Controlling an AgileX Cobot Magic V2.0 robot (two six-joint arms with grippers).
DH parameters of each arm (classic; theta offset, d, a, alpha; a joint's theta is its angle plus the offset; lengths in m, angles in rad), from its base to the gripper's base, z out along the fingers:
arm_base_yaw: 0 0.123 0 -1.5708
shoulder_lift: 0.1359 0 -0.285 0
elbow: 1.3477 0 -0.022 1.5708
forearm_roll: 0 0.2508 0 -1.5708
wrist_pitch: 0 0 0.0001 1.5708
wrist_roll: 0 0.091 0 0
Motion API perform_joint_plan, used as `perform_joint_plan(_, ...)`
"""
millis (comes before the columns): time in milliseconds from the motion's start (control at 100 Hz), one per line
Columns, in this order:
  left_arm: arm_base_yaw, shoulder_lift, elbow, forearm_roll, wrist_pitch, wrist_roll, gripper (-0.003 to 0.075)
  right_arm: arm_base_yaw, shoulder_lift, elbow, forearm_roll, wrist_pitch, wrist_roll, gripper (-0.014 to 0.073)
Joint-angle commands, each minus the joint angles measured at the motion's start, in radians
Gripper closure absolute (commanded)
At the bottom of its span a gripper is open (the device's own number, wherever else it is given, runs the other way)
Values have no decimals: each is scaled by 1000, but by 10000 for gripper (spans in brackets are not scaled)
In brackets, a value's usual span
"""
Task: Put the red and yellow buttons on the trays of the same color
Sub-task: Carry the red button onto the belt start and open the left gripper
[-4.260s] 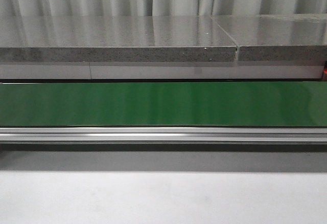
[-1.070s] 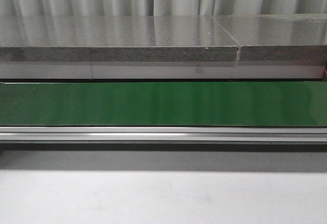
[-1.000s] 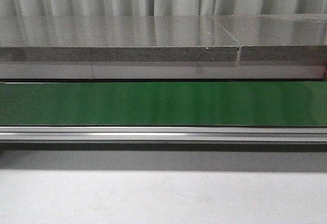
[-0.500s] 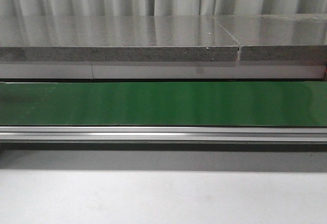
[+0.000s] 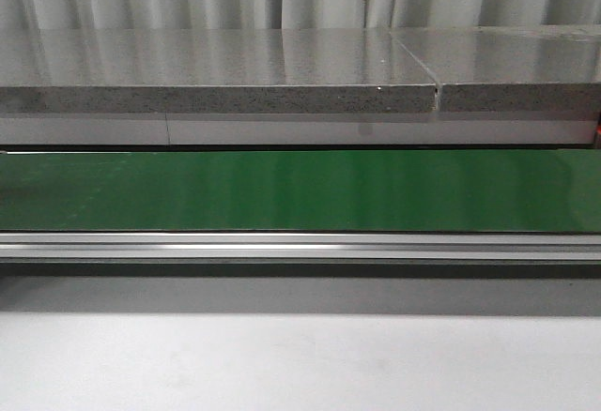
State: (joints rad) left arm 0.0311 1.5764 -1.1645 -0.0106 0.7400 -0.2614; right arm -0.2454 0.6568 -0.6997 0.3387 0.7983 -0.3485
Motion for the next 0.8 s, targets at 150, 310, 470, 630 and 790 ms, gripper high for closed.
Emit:
perform_joint_plan(150,-5,-45,-1,-10,-58,12,730,1,-2,-23,11,-47,-12,662)
perform_joint_plan(310,-5,-45,1,-10,-58,14,555,1,-2,-23,11,-47,-12,662)
perform_joint_plan(470,-5,-46,-1,-49,-83,65,177,1,-2,-23,11,-47,-12,662)
perform_joint_plan(630,-5,-46,-51,-64,-82,89,68,1,-2,-23,11,-47,-12,662)
perform_joint_plan(790,-3,-46,-141,-59,-76,91,71,1,-2,-23,11,-47,-12,662)
